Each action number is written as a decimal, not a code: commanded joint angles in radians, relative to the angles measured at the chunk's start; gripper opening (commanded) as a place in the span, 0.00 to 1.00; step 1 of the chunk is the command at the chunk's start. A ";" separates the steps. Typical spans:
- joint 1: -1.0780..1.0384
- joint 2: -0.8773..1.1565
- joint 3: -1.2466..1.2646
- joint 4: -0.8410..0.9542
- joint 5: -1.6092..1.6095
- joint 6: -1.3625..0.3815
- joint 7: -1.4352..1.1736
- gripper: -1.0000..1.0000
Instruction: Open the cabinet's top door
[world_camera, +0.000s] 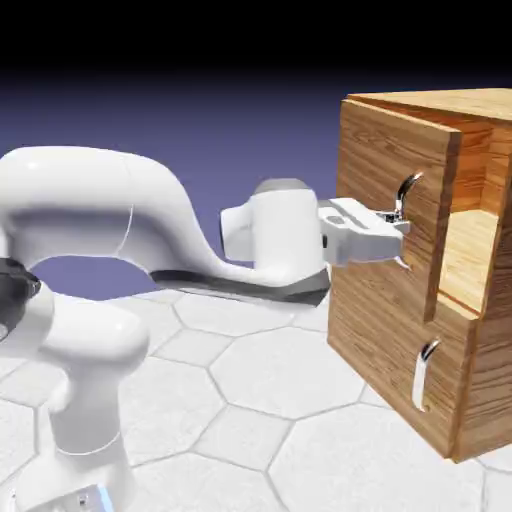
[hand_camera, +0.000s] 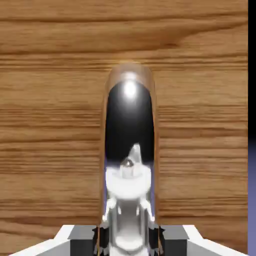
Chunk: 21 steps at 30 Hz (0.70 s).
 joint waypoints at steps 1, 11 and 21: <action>-0.034 -0.001 0.036 -0.024 0.027 -0.016 0.000 0.00; -0.334 -0.039 0.399 -0.205 0.300 -0.110 0.000 0.00; -0.469 -0.167 0.721 -0.343 0.677 -0.235 -0.100 0.00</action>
